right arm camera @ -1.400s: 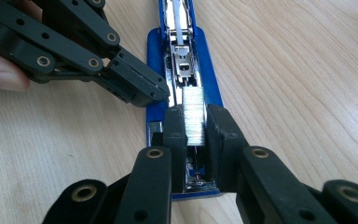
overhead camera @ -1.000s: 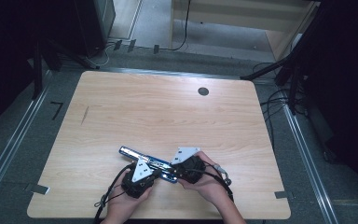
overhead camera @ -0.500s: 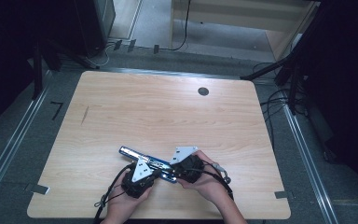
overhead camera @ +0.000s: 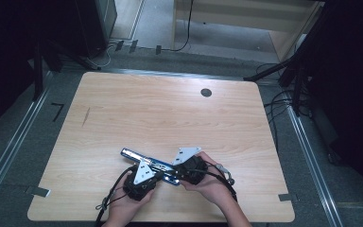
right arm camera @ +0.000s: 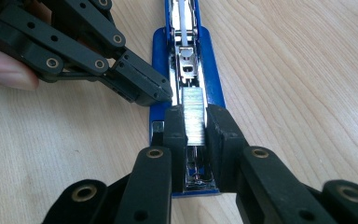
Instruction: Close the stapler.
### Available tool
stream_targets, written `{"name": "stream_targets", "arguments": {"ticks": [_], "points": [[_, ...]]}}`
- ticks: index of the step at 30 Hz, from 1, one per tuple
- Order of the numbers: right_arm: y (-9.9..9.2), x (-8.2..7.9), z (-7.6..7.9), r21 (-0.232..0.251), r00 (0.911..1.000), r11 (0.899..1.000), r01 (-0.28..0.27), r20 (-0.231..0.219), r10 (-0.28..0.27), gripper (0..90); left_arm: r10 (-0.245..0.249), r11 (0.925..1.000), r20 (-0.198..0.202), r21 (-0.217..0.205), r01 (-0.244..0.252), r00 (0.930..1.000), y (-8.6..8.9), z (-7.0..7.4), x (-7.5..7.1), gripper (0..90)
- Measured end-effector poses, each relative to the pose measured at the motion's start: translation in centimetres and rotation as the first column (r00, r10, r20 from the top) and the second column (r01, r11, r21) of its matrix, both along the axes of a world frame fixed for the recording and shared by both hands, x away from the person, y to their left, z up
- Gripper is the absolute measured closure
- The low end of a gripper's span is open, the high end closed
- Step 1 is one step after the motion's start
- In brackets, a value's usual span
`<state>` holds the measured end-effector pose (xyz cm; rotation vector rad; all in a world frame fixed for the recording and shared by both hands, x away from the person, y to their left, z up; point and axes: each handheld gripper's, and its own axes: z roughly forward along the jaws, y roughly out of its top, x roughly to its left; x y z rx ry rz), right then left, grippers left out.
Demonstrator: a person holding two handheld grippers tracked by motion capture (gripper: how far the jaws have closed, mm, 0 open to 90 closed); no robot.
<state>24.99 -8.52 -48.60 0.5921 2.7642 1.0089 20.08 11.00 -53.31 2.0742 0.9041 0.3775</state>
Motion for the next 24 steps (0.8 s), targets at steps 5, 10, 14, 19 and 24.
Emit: {"name": "stream_targets", "arguments": {"ticks": [5,10,14,19,24], "points": [[-0.03,0.08,-0.11,-0.012,1.0,1.0,0.003,0.003,-0.003,79.8,0.001,1.0,-0.001,0.0,-0.001,1.0,0.02,0.0,0.01,90.0],[-0.04,0.07,-0.08,-0.012,1.0,1.0,0.006,-0.005,-0.006,79.8,0.001,1.0,-0.001,0.001,-0.001,1.0,0.02,0.01,0.01,90.0],[-0.04,0.06,-0.1,-0.015,1.0,1.0,0.006,-0.003,-0.006,79.7,0.001,1.0,-0.001,0.0,-0.001,1.0,0.01,0.0,0.01,90.0],[-0.02,-0.03,0.2,-0.017,1.0,1.0,0.001,-0.006,-0.001,79.8,0.001,1.0,-0.001,-0.001,-0.001,1.0,0.01,0.0,0.0,90.0],[0.13,0.07,0.32,-0.024,1.0,1.0,-0.006,-0.003,0.006,79.8,0.0,1.0,-0.001,-0.001,0.0,1.0,0.0,0.0,0.01,90.0]]}}
